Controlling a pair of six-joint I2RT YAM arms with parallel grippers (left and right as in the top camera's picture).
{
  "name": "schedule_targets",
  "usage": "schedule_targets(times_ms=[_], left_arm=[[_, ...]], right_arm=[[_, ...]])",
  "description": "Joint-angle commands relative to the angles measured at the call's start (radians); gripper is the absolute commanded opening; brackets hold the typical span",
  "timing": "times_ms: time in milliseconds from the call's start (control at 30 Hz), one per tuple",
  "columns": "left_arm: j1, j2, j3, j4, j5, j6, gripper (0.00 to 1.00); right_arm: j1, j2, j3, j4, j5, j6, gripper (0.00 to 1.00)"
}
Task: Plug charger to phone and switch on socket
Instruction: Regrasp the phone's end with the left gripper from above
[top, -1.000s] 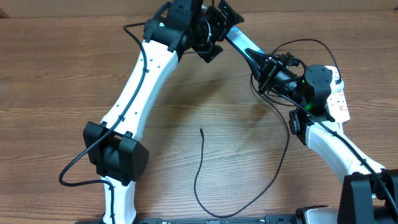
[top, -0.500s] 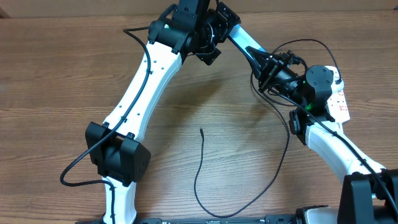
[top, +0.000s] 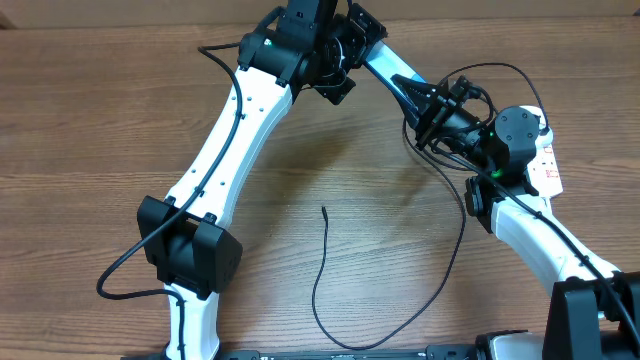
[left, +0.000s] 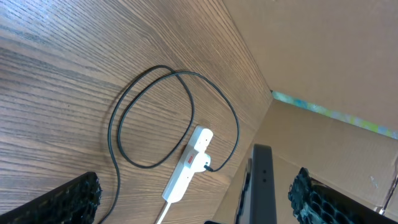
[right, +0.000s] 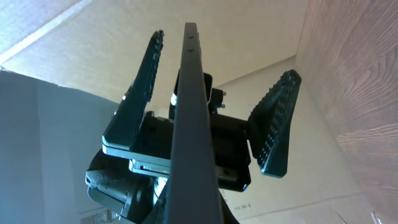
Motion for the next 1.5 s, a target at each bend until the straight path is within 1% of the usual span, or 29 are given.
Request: schedule_targets(times_ms=[0, 100, 200, 267, 300, 333, 633, 667, 733, 767, 867, 933, 967, 1067, 1133, 1200, 1333, 1400, 1467], left_arm=[[-0.003, 0.009, 0.014, 0.000, -0.002, -0.013, 1.00], [-0.005, 0.009, 0.014, 0.000, -0.003, -0.013, 1.00], [-0.007, 0.009, 0.014, 0.001, -0.003, -0.013, 0.86], [-0.007, 0.009, 0.014, 0.001, -0.003, -0.013, 0.73], [-0.007, 0.009, 0.014, 0.001, -0.003, -0.013, 0.63], [-0.007, 0.009, 0.014, 0.001, -0.002, -0.013, 0.62], [-0.007, 0.009, 0.014, 0.003, 0.020, -0.013, 0.60], [-0.007, 0.009, 0.014, 0.003, 0.020, -0.013, 0.58], [-0.007, 0.009, 0.014, 0.005, 0.020, -0.013, 0.50], [-0.007, 0.009, 0.014, 0.005, 0.020, -0.013, 0.48], [-0.007, 0.009, 0.014, 0.008, 0.073, -0.013, 0.49], [-0.008, 0.009, 0.014, 0.008, 0.076, -0.013, 0.49], [-0.008, 0.009, 0.014, 0.008, 0.071, -0.013, 0.46], [-0.008, 0.009, 0.014, 0.008, 0.068, -0.013, 0.32], [-0.008, 0.009, 0.014, 0.010, 0.068, -0.013, 0.26], [-0.008, 0.009, 0.014, 0.009, 0.067, -0.013, 0.18], [-0.008, 0.009, 0.014, 0.009, 0.060, -0.013, 0.13], [-0.008, 0.009, 0.014, 0.009, 0.060, -0.013, 0.05], [-0.008, 0.009, 0.014, 0.009, 0.060, -0.013, 0.04]], right_arm=[[0.005, -0.005, 0.017, 0.030, -0.016, 0.138, 0.04], [0.005, -0.005, 0.017, 0.032, -0.016, 0.138, 0.04], [0.005, -0.005, 0.017, 0.034, -0.016, 0.138, 0.04], [0.007, -0.005, 0.017, 0.051, -0.018, 0.138, 0.04], [0.008, -0.005, 0.017, 0.062, -0.018, 0.138, 0.04], [0.009, -0.005, 0.017, 0.061, -0.019, 0.138, 0.04], [0.010, -0.005, 0.017, 0.061, -0.023, 0.138, 0.04], [0.010, -0.005, 0.017, 0.061, -0.023, 0.138, 0.04], [0.010, -0.005, 0.017, 0.060, -0.023, 0.138, 0.04], [0.010, -0.005, 0.017, 0.057, -0.023, 0.138, 0.04], [0.010, -0.005, 0.017, 0.050, -0.025, 0.138, 0.04], [0.010, -0.005, 0.017, 0.050, -0.031, 0.138, 0.04], [0.010, -0.005, 0.017, 0.050, -0.031, 0.138, 0.04], [0.010, -0.005, 0.017, 0.050, -0.031, 0.138, 0.04], [0.010, -0.005, 0.017, 0.050, -0.034, 0.138, 0.04], [0.010, -0.005, 0.017, 0.050, -0.035, 0.138, 0.04], [0.010, -0.005, 0.017, 0.050, -0.037, 0.138, 0.04], [0.010, -0.005, 0.017, 0.050, -0.038, 0.138, 0.04], [0.010, -0.005, 0.017, 0.050, -0.038, 0.138, 0.05]])
